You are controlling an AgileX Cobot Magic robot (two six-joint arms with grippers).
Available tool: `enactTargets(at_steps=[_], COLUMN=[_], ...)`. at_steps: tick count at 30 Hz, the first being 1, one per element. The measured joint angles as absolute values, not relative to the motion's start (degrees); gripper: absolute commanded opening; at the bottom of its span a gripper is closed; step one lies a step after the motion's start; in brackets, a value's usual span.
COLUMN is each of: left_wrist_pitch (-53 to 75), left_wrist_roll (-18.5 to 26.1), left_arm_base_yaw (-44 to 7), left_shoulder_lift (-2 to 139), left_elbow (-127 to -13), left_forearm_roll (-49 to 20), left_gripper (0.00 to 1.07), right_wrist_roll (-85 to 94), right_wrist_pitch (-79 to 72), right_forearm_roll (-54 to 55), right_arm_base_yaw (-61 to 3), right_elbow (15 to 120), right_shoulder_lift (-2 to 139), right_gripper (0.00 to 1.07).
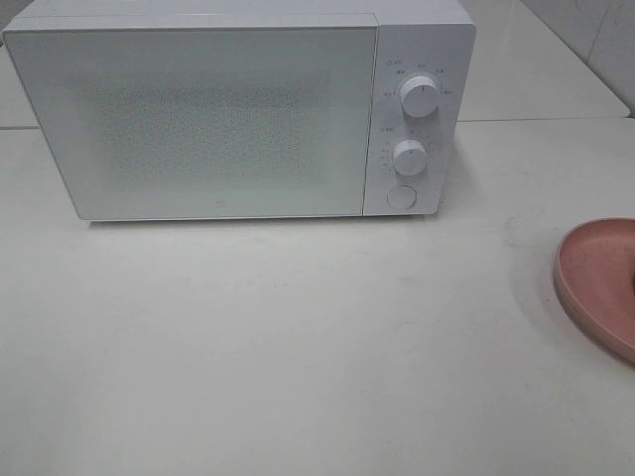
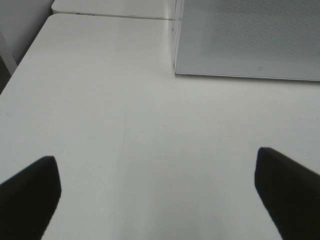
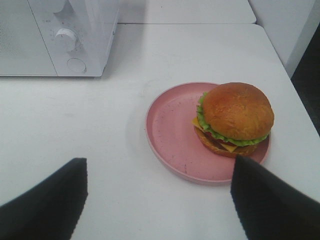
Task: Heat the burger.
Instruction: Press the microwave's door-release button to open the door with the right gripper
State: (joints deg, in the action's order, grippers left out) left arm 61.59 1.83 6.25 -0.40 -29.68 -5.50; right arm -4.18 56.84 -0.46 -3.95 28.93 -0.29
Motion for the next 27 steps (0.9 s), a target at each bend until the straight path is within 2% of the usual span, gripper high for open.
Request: enactTargets(at_steps=[27], left_wrist_pitch=[61.59], left_wrist_roll=[1.83], left_arm_base_yaw=[6.25], left_shoulder_lift=[-0.4], left_elbow=[-29.68], left_forearm_roll=[-5.5], left_gripper=[0.98], right_wrist_roll=[-4.18], right_wrist_pitch=[54.2], right_forearm_roll=[-0.34], right_arm_base_yaw=[-3.95], right_elbow=[31.34], right_shoulder_lift=[2.41], right_gripper=[0.75])
